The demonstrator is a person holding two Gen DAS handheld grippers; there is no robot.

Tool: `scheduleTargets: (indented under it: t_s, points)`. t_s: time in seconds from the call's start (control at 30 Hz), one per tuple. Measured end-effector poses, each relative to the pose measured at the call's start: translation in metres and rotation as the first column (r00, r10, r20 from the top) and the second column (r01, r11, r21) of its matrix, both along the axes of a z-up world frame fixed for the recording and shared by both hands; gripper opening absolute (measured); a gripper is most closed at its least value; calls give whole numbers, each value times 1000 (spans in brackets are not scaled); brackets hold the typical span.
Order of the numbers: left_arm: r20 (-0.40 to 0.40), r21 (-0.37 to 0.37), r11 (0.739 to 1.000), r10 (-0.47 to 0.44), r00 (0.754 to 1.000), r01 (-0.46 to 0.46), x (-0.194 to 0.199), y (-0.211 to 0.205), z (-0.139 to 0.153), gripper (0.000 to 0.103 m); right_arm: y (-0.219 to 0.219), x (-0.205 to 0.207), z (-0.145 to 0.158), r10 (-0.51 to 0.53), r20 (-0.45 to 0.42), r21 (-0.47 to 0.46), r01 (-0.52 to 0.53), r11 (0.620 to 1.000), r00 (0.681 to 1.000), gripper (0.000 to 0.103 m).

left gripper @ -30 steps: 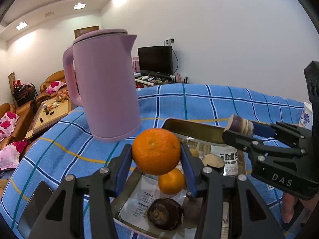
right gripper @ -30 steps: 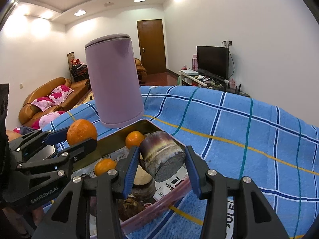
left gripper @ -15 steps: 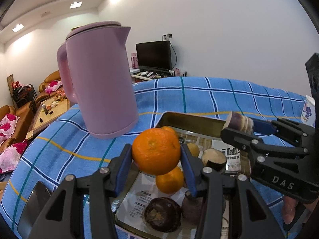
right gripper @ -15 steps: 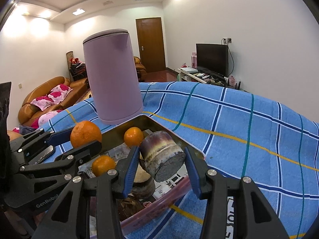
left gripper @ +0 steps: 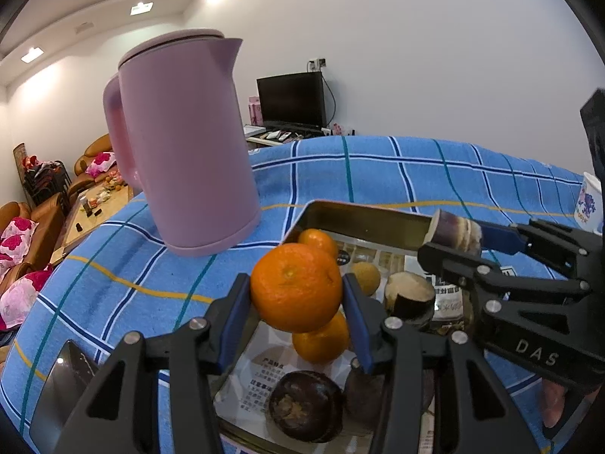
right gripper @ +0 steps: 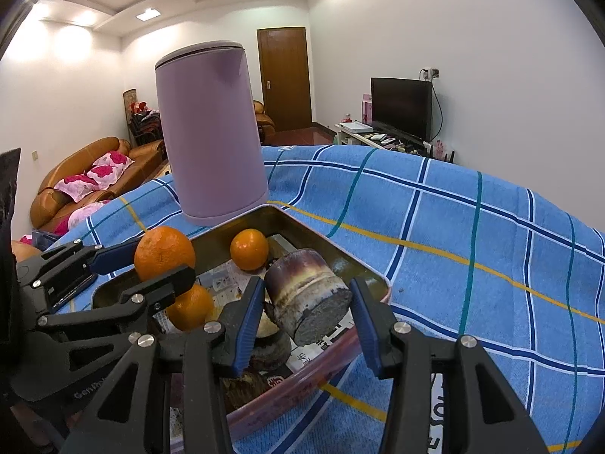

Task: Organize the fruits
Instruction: 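Lower the orange with the left tool over the tin while the right tool lowers the taro piece, then open the left tool releasing the orange into the tin while the right tool releases the taro piece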

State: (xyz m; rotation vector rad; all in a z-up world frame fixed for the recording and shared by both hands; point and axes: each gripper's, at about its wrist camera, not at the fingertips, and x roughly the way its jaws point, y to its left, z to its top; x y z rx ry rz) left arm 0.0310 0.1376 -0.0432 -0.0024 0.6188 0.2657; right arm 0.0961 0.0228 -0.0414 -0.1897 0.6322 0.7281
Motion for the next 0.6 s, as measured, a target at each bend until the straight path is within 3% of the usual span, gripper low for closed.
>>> scheduleTargets:
  t_s: [0.6]
  points:
    - [-11,9,1000,9,1000,-9,1,-2,-1,51,5,-2,-4,22,-6,-16,-22,1000,1000,48]
